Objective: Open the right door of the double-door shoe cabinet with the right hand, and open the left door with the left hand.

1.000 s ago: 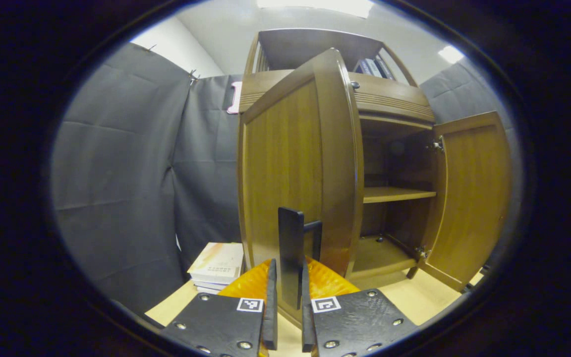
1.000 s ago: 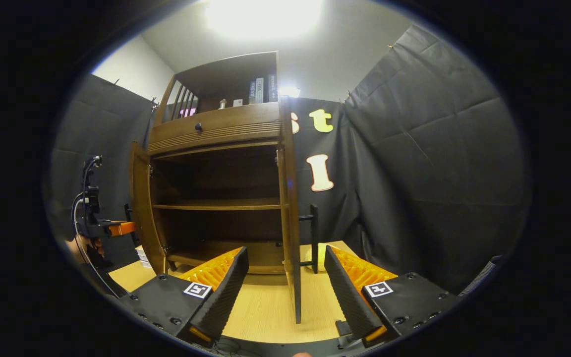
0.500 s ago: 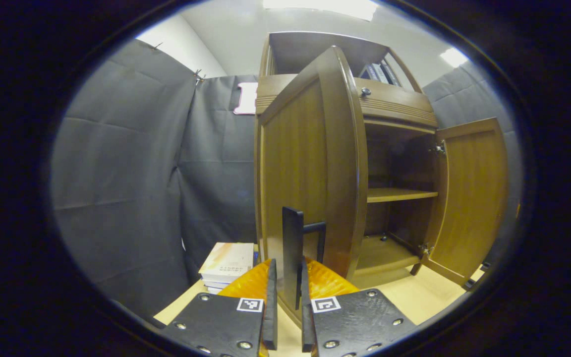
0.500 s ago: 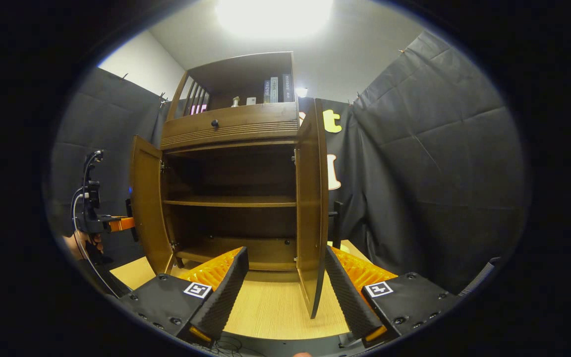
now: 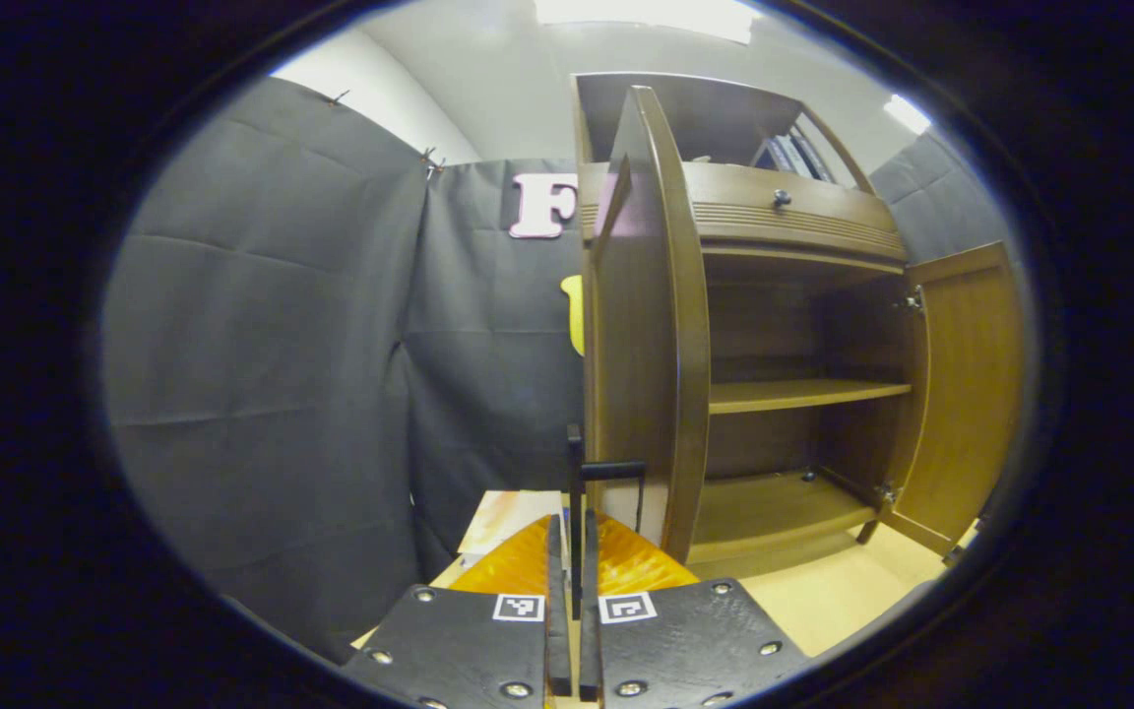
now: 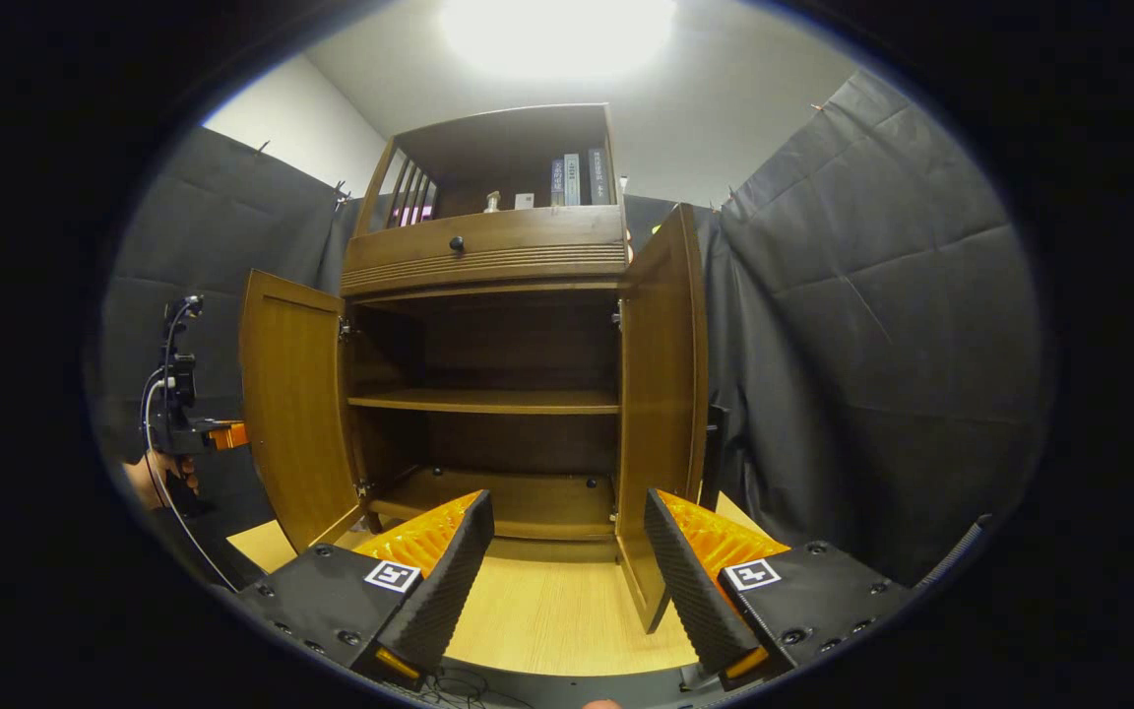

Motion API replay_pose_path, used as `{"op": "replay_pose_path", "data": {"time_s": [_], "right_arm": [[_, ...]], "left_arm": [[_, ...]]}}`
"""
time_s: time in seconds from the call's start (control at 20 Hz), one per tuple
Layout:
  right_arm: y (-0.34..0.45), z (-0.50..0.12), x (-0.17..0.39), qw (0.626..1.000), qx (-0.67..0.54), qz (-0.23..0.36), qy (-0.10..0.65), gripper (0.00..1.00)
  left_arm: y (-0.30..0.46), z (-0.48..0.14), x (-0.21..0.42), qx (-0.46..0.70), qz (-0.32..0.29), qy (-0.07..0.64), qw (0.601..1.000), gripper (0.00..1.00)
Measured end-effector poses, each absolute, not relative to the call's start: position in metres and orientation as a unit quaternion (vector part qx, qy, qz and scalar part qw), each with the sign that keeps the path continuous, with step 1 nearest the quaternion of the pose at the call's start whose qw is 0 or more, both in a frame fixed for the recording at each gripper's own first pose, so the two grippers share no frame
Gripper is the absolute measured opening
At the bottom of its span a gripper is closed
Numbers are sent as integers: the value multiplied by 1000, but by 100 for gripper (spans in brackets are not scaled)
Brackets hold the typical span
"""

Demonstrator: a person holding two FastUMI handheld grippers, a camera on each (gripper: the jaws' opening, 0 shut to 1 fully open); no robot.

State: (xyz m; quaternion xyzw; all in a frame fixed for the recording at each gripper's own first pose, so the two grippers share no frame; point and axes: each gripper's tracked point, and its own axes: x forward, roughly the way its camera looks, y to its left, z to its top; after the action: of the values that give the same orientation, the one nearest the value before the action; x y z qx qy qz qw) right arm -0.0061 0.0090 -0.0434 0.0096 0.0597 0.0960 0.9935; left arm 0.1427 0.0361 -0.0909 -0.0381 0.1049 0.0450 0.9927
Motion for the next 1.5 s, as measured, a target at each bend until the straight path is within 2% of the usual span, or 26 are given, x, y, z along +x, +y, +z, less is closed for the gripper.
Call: {"op": "replay_pose_path", "data": {"time_s": [0.1,0.15,0.2,0.45,0.55,0.7,1.05,1.15,1.2,1.4,1.5], "right_arm": [[19,-43,-6,993,9,101,61,96],[23,-44,-7,993,8,103,62,96],[27,-43,-7,992,7,106,62,96],[41,-39,-15,992,10,108,58,96],[44,-37,-19,993,3,106,56,96],[41,-34,-24,994,4,100,53,96],[23,-21,-43,994,3,105,37,96],[15,-16,-47,994,3,108,34,92],[11,-15,-50,994,3,109,33,96],[-7,-11,-57,994,2,100,31,96],[-14,-10,-61,995,4,96,32,92]], "left_arm": [[48,-90,141,-38,47,104,993,9],[51,-90,140,-39,46,103,993,5],[53,-90,137,-36,46,103,993,9],[79,-92,124,-34,72,102,992,5],[85,-92,115,-42,66,104,992,9],[90,-83,99,-34,64,97,993,9],[56,-56,52,-26,47,87,995,9],[40,-46,32,-23,45,82,995,9],[35,-40,21,-22,46,80,996,5],[20,-22,-12,-20,46,73,996,5],[18,-14,-24,-15,47,66,997,5]]}}
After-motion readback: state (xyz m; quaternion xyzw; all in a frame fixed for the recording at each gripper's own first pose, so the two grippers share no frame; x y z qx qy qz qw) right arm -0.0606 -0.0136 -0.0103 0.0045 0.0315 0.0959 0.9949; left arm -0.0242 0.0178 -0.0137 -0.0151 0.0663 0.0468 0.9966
